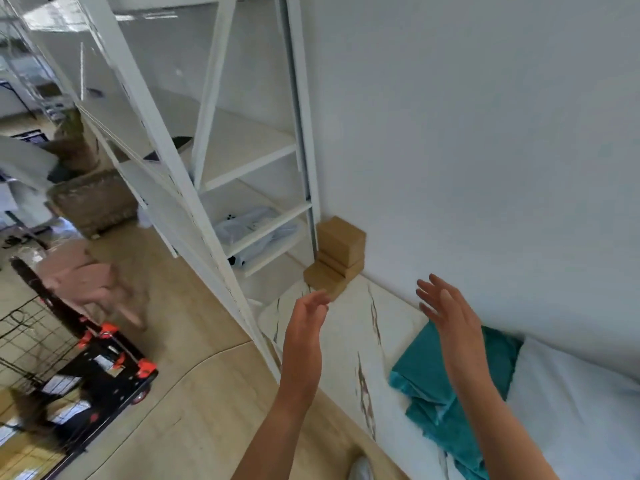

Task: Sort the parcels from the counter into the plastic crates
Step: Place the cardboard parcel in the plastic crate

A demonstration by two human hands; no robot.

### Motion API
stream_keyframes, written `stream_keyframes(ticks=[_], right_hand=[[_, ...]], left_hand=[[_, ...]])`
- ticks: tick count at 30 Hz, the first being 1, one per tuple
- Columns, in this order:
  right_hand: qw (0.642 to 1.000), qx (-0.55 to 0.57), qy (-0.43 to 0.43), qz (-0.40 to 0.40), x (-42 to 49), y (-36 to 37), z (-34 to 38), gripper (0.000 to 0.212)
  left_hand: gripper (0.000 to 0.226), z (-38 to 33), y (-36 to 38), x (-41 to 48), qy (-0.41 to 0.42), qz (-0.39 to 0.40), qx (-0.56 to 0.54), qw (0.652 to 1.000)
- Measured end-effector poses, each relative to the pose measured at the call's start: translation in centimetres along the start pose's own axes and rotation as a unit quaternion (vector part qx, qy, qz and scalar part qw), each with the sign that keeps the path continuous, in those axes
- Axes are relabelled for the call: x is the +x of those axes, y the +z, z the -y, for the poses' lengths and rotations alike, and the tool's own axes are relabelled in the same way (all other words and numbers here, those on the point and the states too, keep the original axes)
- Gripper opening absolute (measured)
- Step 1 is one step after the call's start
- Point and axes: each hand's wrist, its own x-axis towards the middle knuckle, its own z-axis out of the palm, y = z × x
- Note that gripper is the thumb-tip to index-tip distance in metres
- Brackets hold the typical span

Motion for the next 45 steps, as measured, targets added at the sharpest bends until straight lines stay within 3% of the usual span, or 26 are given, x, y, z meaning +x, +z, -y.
stream_keyframes(ticks=[14, 20, 22, 27, 31, 33, 38, 42, 45], right_hand=[[0.993, 0.009, 0.118, -0.003, 20.4, 12.1, -8.3, 0.034], [0.973, -0.037, 0.214, -0.077, 27.2, 14.7, -13.5, 0.025], [0.961, -0.069, 0.253, -0.087, 29.0, 15.4, -15.4, 0.031], [0.934, -0.107, 0.327, -0.100, 30.8, 17.9, -18.0, 0.048], [0.926, -0.128, 0.342, -0.095, 32.2, 20.0, -18.5, 0.034], [0.926, -0.109, 0.342, -0.112, 32.2, 21.2, -17.8, 0.039], [0.931, -0.088, 0.294, -0.198, 28.5, 22.3, -16.0, 0.041], [0.934, -0.031, 0.249, -0.255, 24.0, 20.3, -13.9, 0.032], [0.947, -0.001, 0.191, -0.258, 20.6, 18.3, -11.3, 0.047]], left_hand=[[0.030, 0.4, -1.4, 22.1, -0.057, 0.027, 0.138, 0.988], [0.052, 3.4, -0.5, 32.8, -0.121, 0.116, 0.224, 0.960], [0.057, 5.1, 0.0, 37.0, -0.153, 0.139, 0.250, 0.946], [0.058, 10.2, 0.7, 45.5, -0.230, 0.180, 0.273, 0.917], [0.055, 10.1, 1.6, 49.1, -0.244, 0.218, 0.240, 0.914], [0.049, 9.8, 1.8, 49.7, -0.253, 0.241, 0.229, 0.909], [0.033, 8.5, 1.1, 47.6, -0.123, 0.255, 0.247, 0.927], [0.032, 8.4, 0.4, 44.8, -0.077, 0.313, 0.215, 0.922], [0.034, 7.4, 0.4, 42.4, -0.053, 0.357, 0.186, 0.914]])
